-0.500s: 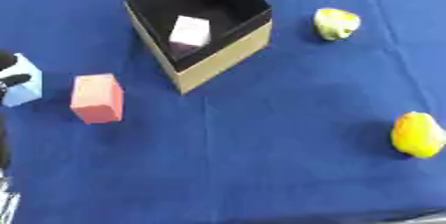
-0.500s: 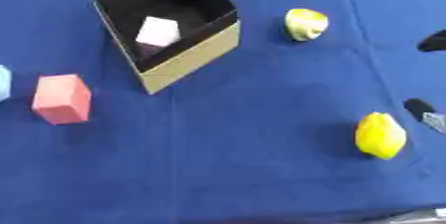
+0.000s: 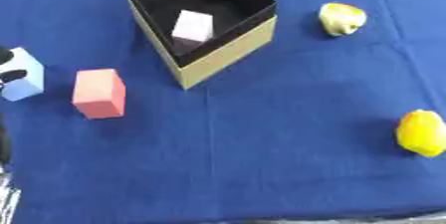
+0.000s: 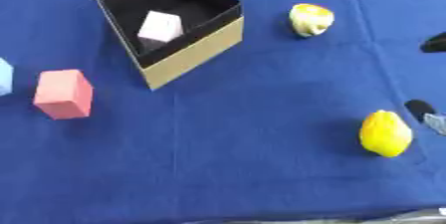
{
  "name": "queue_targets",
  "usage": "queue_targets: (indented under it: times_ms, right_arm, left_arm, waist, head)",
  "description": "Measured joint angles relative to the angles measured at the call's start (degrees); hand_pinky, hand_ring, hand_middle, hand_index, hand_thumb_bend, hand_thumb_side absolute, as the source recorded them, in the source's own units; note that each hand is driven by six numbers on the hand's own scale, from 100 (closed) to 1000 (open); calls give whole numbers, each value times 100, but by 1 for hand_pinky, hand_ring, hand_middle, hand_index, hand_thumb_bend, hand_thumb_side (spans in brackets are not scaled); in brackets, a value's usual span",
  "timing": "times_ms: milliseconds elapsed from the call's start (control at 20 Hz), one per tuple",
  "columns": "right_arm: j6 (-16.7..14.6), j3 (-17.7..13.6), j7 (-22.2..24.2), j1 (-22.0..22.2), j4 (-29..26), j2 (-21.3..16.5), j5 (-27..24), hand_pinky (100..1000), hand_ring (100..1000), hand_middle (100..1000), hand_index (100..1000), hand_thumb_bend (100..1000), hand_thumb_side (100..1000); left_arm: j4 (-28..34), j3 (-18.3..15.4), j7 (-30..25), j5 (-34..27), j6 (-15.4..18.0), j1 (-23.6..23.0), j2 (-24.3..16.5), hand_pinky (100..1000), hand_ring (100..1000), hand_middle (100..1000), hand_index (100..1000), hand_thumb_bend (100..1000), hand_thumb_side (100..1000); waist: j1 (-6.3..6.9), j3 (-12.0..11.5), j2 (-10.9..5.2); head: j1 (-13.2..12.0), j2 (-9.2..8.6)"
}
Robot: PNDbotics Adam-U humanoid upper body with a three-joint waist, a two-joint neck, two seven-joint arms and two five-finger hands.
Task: Pick up objects on the table and place them in the box.
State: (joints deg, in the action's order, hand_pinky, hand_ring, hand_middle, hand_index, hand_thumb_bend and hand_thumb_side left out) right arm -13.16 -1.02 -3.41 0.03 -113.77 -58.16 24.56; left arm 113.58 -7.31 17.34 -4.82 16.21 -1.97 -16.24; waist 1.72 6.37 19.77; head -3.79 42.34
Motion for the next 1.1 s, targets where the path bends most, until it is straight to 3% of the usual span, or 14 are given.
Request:
queue_targets:
  times_ms: [650,1100]
  right_arm:
    - [281,318,371,292,0,-293,150,835,828,803,847,467,395]
    - [566,557,855,298,0,-622,244,838,835,811,860,513,380]
  left_arm:
    - [0,0,-3,6,-6,-2,0,654,758,689,853,184,738]
    - [0,2,-16,7,-20,-3,0,653,758,689,853,184,736]
  waist:
    - [3,30,0]
    - [13,39,-3]
  head:
    - [129,-61]
    - [287,-104]
